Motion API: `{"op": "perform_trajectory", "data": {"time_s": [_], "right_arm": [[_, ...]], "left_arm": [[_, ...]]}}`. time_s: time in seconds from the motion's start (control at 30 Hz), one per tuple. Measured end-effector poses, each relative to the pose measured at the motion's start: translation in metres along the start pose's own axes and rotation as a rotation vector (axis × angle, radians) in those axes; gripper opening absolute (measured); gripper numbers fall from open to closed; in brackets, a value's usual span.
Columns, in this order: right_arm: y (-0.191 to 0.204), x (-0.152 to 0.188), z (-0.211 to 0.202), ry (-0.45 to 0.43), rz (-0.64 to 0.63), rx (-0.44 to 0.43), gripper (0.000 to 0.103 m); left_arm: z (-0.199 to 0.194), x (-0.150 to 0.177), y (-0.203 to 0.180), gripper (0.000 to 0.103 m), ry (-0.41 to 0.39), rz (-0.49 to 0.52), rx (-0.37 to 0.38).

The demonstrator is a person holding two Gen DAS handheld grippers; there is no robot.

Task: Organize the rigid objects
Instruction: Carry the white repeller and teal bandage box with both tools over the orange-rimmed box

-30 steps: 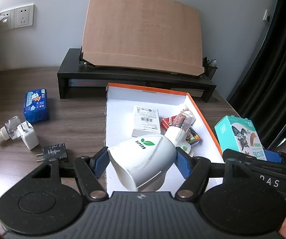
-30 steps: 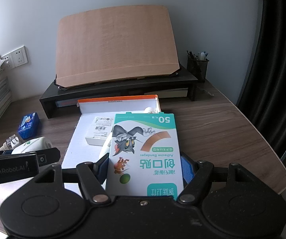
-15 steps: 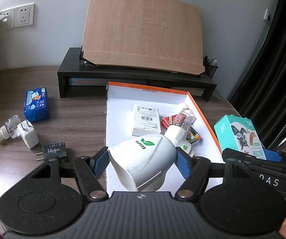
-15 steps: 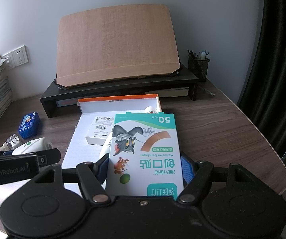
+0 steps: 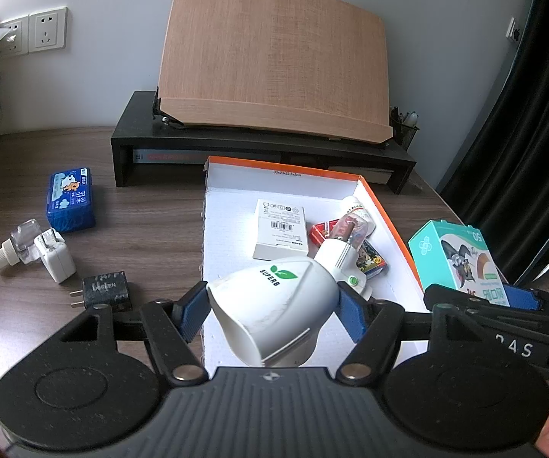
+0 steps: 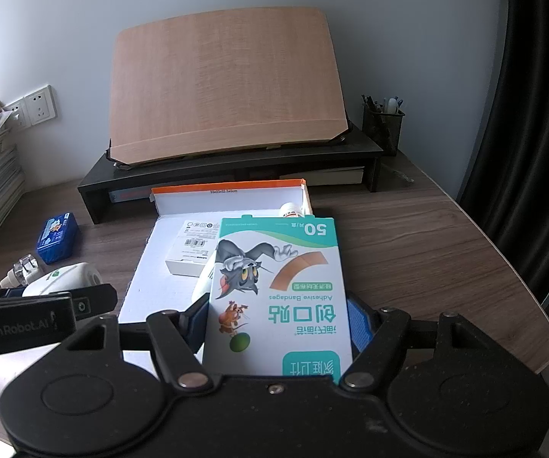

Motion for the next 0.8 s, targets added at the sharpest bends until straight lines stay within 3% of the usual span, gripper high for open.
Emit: {"op": "perform_trajectory", "data": {"time_s": [0.8], "right_arm": [[0.0008, 0.0009, -0.0004, 0.009, -0.002, -0.004, 0.084]], "left_arm": [[-0.0014, 0.0009, -0.0011, 0.071, 0.007, 0.001, -0.003]]}}
Point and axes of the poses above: each gripper's, at about its wrist camera, not at the fingertips, and z roughly the way its jaws point, y to its left, x to its underside, the point moved 2 cm from there along z, roughly the way its jaws point, and after that the axes turned 13 degrees about -y, right-handed, at the moved point
